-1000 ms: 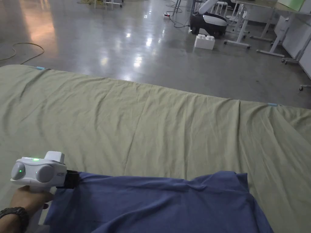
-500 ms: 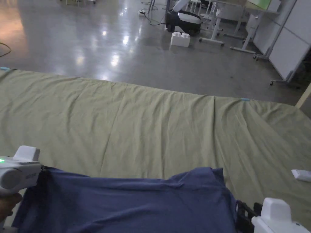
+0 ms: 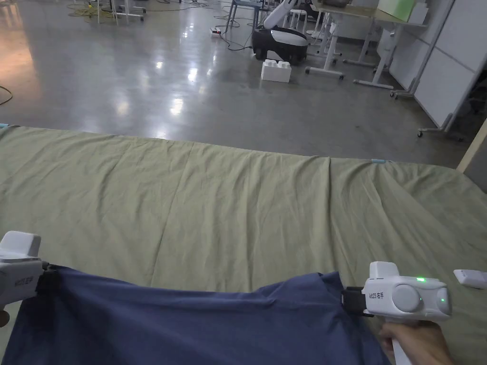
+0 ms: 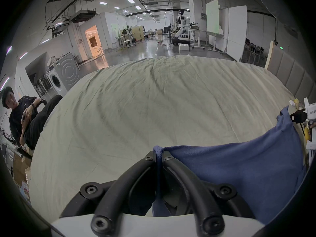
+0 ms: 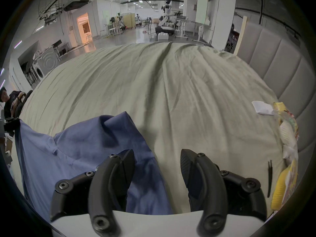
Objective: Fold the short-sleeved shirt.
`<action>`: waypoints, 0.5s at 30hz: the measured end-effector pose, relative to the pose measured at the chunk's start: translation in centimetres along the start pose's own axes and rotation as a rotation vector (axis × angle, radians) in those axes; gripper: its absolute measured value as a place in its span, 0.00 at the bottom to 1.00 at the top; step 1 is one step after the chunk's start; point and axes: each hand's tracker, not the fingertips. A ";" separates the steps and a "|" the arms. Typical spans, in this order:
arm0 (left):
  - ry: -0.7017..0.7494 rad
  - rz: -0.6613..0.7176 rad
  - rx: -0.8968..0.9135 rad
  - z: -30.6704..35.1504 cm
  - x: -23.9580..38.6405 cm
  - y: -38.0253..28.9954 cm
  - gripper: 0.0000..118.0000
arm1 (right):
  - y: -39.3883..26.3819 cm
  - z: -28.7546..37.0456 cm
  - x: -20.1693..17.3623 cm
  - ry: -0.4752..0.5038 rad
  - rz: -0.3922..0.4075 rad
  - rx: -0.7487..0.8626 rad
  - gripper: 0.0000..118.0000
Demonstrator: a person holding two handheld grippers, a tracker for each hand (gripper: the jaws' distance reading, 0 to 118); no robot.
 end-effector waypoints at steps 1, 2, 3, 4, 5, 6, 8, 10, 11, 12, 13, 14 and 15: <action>0.002 -0.003 0.000 0.0 0.0 -0.1 0.04 | 0.1 -0.4 -0.3 0.019 0.015 -0.010 0.52; 0.005 -0.007 -0.002 0.0 0.1 -0.1 0.04 | 0.3 -0.7 -0.6 0.035 0.035 -0.020 0.52; 0.006 -0.012 -0.002 0.0 0.1 -0.2 0.04 | 0.2 -0.8 -1.3 0.038 0.051 -0.023 0.52; 0.007 -0.015 -0.004 0.0 0.2 -0.2 0.04 | 0.2 -1.0 -1.7 0.046 0.063 -0.028 0.52; 0.005 -0.014 -0.008 0.0 0.3 -0.3 0.04 | 0.0 -1.2 -2.1 0.056 0.085 -0.040 0.52; 0.006 -0.014 -0.009 -0.1 0.4 -0.4 0.04 | -0.3 -1.5 -2.5 0.054 0.101 -0.055 0.52; 0.007 -0.014 -0.013 -0.1 0.6 -0.5 0.04 | -0.8 -2.2 -3.2 0.013 0.108 -0.068 0.51; 0.007 -0.022 -0.018 -0.1 0.8 -0.7 0.04 | -0.7 -1.9 -3.1 0.009 0.096 -0.053 0.45; 0.008 -0.025 -0.021 -0.1 0.9 -0.8 0.04 | -0.6 -2.0 -3.1 0.006 0.074 -0.052 0.39; 0.007 -0.024 -0.022 -0.1 0.9 -0.8 0.04 | -0.6 -2.0 -3.2 0.021 0.057 -0.048 0.26; 0.008 -0.022 -0.021 -0.1 0.9 -0.9 0.04 | -0.6 -1.9 -3.3 0.021 0.060 -0.040 0.06; 0.007 -0.017 -0.021 -0.1 0.8 -0.9 0.04 | -0.6 -1.7 -3.6 0.000 0.083 -0.032 0.05; 0.006 -0.006 -0.022 0.0 0.8 -1.0 0.04 | -0.6 -1.4 -3.7 0.006 0.088 -0.031 0.04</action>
